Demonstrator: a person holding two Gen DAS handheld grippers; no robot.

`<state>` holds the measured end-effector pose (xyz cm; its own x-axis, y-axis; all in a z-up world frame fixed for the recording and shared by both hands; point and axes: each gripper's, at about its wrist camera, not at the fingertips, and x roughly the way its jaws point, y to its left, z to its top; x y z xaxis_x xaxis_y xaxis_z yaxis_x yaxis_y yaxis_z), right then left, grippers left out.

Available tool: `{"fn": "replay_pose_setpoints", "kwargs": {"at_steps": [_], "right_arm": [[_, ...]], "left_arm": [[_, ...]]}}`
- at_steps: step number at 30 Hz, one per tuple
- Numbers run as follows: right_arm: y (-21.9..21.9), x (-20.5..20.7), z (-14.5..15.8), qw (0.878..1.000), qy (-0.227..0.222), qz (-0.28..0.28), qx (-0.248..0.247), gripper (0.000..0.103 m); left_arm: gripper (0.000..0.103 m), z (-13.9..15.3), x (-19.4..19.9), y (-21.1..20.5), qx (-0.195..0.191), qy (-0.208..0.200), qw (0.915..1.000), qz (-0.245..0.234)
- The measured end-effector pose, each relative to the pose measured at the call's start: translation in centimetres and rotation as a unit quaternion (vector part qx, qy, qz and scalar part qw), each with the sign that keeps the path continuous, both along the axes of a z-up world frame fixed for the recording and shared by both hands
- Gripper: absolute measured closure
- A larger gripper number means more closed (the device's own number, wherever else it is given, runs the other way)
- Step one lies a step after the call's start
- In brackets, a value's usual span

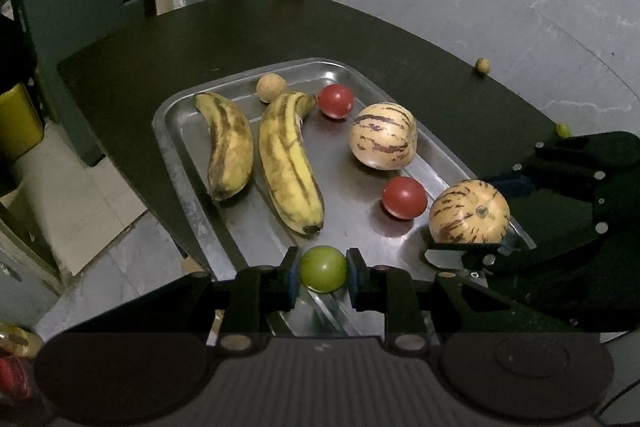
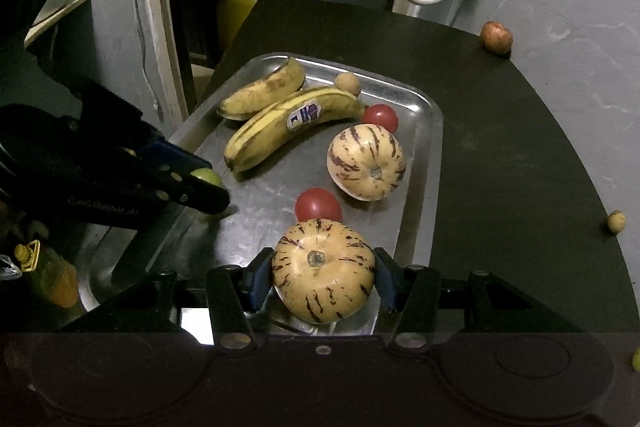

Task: Organize fruits
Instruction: 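Carry the grape in the left gripper and the melon in the right gripper over the tray, then open the left gripper to drop the grape while the right gripper releases the melon into the tray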

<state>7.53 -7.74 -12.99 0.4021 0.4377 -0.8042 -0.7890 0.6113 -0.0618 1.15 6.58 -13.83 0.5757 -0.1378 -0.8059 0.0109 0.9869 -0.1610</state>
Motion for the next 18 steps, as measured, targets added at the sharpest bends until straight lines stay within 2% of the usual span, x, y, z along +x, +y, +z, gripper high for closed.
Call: {"fn": "replay_pose_setpoints", "kwargs": {"at_steps": [6, 13, 18], "right_arm": [[0.1, 0.1, 0.0, 1.000, 0.001, -0.004, -0.002, 0.047], [-0.1, -0.1, 0.7, 1.000, -0.008, -0.009, -0.001, 0.046], [-0.9, -0.5, 2.3, 1.000, -0.022, -0.016, 0.008, 0.040]], "left_arm": [[0.074, 0.0, -0.1, 0.1, -0.001, -0.001, 1.0000, 0.001], [0.060, 0.5, -0.3, 0.3, -0.002, -0.009, 0.9999, 0.004], [0.052, 1.7, -0.6, 0.9, -0.003, -0.024, 0.9997, 0.011]]}}
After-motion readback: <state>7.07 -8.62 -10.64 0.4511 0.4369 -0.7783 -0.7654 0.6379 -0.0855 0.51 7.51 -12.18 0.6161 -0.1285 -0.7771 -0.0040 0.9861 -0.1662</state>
